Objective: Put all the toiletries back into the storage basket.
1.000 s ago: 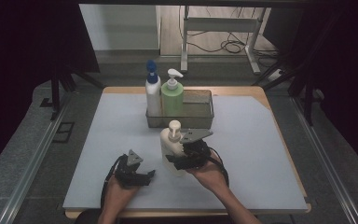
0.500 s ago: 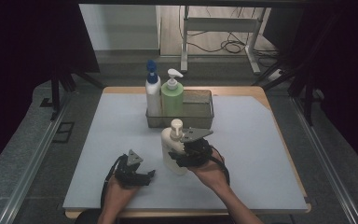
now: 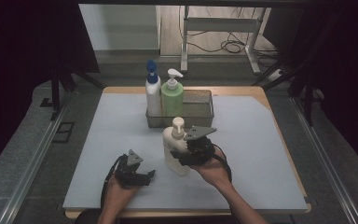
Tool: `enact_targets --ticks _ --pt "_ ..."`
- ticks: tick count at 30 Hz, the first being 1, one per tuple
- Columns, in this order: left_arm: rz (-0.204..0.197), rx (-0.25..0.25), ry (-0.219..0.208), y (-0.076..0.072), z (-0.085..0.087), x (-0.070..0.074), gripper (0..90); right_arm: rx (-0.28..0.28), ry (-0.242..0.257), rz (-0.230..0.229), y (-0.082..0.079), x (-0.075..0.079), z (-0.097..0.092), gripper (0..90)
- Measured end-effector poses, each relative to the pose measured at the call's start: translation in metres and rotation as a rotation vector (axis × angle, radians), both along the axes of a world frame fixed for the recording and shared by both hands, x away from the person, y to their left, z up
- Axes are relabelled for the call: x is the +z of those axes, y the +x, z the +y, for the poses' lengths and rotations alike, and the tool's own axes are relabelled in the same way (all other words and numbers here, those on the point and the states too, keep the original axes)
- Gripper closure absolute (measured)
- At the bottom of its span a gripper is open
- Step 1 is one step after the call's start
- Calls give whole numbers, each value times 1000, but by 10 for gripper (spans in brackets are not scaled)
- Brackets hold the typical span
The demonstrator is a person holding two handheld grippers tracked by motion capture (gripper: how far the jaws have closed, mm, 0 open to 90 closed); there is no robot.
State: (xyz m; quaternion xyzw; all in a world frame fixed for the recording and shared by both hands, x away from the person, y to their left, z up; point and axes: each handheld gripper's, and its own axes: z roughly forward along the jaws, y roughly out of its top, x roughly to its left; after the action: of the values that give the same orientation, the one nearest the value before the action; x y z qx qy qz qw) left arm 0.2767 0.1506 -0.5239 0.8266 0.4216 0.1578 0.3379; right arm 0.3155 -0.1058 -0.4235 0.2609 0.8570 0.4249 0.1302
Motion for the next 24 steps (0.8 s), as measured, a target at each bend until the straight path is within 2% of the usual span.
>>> enact_targets --ticks 24 --pt "-3 0 -1 0 0 0 160 -63 14 -43 18 39 -31 383"
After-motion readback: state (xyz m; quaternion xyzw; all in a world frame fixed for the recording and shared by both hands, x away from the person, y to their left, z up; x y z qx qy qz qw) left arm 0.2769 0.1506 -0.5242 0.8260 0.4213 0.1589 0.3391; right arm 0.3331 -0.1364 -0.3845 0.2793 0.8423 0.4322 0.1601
